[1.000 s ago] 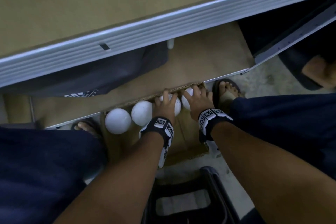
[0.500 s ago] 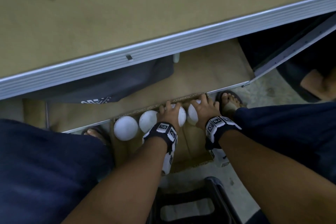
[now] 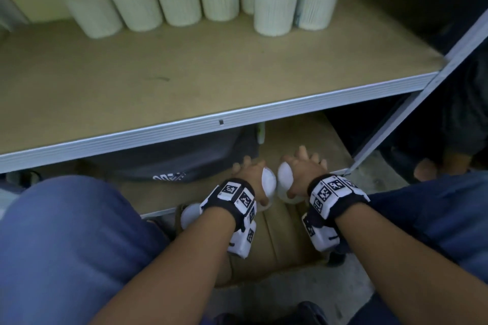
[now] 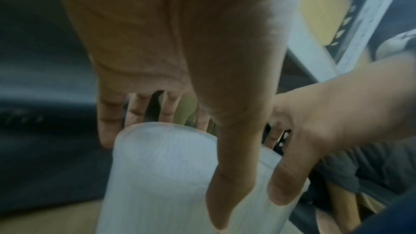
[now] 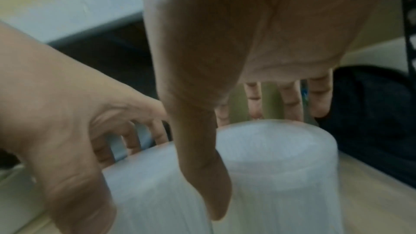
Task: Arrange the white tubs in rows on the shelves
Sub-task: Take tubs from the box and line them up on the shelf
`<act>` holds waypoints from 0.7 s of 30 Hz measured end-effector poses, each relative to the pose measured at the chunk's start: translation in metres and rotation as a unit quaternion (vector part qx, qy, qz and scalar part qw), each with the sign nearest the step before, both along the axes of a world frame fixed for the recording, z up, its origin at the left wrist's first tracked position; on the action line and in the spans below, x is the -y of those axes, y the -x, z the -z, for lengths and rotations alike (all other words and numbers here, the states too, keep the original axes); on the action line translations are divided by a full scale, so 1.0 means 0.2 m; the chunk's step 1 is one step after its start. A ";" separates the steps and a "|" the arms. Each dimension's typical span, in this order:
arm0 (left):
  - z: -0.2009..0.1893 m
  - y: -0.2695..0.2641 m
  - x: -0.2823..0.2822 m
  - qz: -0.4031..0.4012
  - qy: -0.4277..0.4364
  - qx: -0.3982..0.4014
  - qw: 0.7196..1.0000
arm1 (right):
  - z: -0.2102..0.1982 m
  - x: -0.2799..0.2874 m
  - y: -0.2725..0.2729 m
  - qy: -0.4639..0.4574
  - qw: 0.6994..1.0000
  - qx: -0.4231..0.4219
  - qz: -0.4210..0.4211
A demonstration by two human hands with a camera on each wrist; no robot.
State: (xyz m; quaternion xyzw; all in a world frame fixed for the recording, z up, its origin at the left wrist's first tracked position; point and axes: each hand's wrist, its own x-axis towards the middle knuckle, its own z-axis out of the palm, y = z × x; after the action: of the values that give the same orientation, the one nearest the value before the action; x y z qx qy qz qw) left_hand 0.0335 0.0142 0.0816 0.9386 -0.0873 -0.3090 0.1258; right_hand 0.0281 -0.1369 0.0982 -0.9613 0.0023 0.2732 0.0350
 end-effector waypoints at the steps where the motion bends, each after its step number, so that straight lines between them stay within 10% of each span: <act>1: -0.06 0.01 0.00 0.005 0.000 0.014 1.000 | -0.06 0.00 0.01 0.001 1.000 0.013 -0.002; 21: -1.24 0.15 -0.39 -0.061 0.129 0.267 0.953 | -1.11 -0.13 0.16 -0.215 0.929 0.300 -0.028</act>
State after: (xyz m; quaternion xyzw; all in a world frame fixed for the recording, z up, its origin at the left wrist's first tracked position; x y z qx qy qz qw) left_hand 0.0030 0.0920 0.3296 0.9661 -0.0992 -0.0246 0.2370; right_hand -0.0046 -0.1114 0.3212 -0.9676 -0.0943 -0.0329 0.2319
